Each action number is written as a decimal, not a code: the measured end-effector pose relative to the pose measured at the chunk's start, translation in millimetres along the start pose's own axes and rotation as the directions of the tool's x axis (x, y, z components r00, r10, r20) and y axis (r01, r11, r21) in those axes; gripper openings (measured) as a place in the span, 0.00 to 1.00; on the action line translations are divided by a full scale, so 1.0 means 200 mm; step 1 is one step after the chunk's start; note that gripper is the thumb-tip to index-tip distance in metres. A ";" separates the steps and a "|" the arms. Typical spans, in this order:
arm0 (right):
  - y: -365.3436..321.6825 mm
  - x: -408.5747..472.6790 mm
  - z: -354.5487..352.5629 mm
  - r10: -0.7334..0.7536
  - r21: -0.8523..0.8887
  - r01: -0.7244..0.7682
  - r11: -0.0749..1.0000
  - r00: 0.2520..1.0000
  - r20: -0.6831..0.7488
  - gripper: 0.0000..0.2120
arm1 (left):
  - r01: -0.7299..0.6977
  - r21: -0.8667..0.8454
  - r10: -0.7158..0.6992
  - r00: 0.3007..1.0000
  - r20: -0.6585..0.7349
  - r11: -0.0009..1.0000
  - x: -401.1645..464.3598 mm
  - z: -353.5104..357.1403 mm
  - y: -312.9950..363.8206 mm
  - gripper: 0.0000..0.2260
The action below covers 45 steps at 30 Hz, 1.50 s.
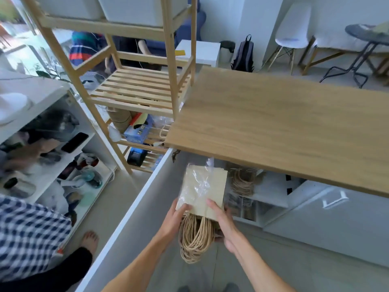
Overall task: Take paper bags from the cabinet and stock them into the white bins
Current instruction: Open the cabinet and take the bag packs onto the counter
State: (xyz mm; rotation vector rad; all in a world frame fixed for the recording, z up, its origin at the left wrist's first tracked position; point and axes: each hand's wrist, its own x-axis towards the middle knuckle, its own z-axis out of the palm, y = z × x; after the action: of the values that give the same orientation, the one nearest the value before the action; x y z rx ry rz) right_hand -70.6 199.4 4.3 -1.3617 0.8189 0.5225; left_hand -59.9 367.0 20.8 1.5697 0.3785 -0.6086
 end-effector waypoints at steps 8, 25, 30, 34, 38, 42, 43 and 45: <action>-0.06 -0.40 -0.02 -0.097 0.028 0.095 0.995 0.994 0.046 0.41 | -0.023 0.032 0.024 1.000 -0.016 0.999 -0.41 -0.03 0.20 0.10; -0.62 -0.59 -0.19 -0.356 0.028 0.354 0.935 0.932 0.075 0.57 | -0.226 0.090 0.229 0.973 -0.022 0.970 -0.46 0.16 0.73 0.07; -0.91 -0.38 -0.12 -0.370 0.020 0.370 0.929 0.929 -0.014 0.56 | -0.237 0.114 0.237 0.971 0.010 0.965 -0.09 0.11 0.94 0.15; -1.07 -0.22 -0.09 -0.383 0.005 0.383 0.924 0.923 -0.044 0.47 | -0.262 0.100 0.260 0.965 0.026 0.960 0.07 0.10 1.09 0.12; -1.27 0.04 -0.01 -0.350 0.049 0.355 0.934 0.933 -0.076 0.51 | -0.226 0.081 0.226 0.974 0.008 0.971 0.31 0.05 1.26 0.25; -1.39 0.31 0.04 -0.301 0.101 0.310 0.945 0.949 -0.092 0.51 | -0.239 0.087 0.235 0.970 0.059 0.967 0.53 0.00 1.38 0.21; -1.40 0.37 0.05 -0.304 0.102 0.311 0.945 0.949 -0.086 0.51 | -0.258 0.109 0.251 0.966 0.067 0.960 0.59 -0.01 1.40 0.18; -1.44 0.37 0.09 -0.319 0.105 0.327 0.939 0.944 -0.090 0.50 | -0.271 0.142 0.263 0.962 0.074 0.952 0.69 -0.03 1.41 0.15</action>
State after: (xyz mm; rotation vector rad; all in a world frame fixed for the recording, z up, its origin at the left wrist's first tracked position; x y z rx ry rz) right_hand 194.7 160.3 132.1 -1.3767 0.6548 0.1658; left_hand 215.0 329.7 167.7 1.7101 0.0764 -0.4758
